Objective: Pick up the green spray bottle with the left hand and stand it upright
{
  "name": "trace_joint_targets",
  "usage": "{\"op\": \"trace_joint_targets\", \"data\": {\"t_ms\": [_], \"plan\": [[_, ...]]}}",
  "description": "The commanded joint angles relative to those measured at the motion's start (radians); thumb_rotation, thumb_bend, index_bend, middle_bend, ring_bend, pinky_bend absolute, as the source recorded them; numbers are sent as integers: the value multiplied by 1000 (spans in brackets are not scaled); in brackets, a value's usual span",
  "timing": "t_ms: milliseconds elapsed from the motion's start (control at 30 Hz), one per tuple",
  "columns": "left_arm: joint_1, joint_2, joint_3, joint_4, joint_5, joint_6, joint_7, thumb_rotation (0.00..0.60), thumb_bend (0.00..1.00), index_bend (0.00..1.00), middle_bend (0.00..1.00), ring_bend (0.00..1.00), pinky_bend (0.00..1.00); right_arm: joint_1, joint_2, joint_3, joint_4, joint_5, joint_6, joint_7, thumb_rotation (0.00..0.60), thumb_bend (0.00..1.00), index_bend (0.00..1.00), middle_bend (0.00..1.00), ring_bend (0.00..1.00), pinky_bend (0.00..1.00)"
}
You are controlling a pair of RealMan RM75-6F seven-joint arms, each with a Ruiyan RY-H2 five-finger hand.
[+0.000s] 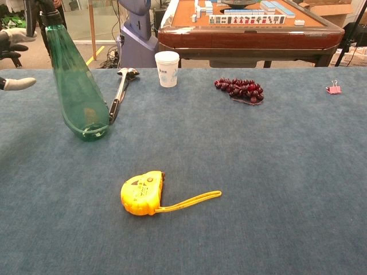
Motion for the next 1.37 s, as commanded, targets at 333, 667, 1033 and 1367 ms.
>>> {"op": "trace_joint_targets", "data": {"t_ms": [333,667,1033,1367], "plan": [[143,138,23,-215,-110,98,312,600,331,86,0,0,0,7,9,-8,41,-40,-12,109,600,180,253,191,114,138],[240,232,73,-403,-82,187,435,600,331,96,0,0,0,4,18,-26,51,-82,-5,150,600,180,253,196,114,138],[319,260,106,-484,-14,284,475,600,330,112,0,0,0,-40,11,-35,39,-87,64,123,600,181,253,196,113,138],[370,257,123,-512,17,333,513,600,331,112,0,0,0,-98,13,-47,29,-83,135,113,600,180,253,196,113,138]]}}
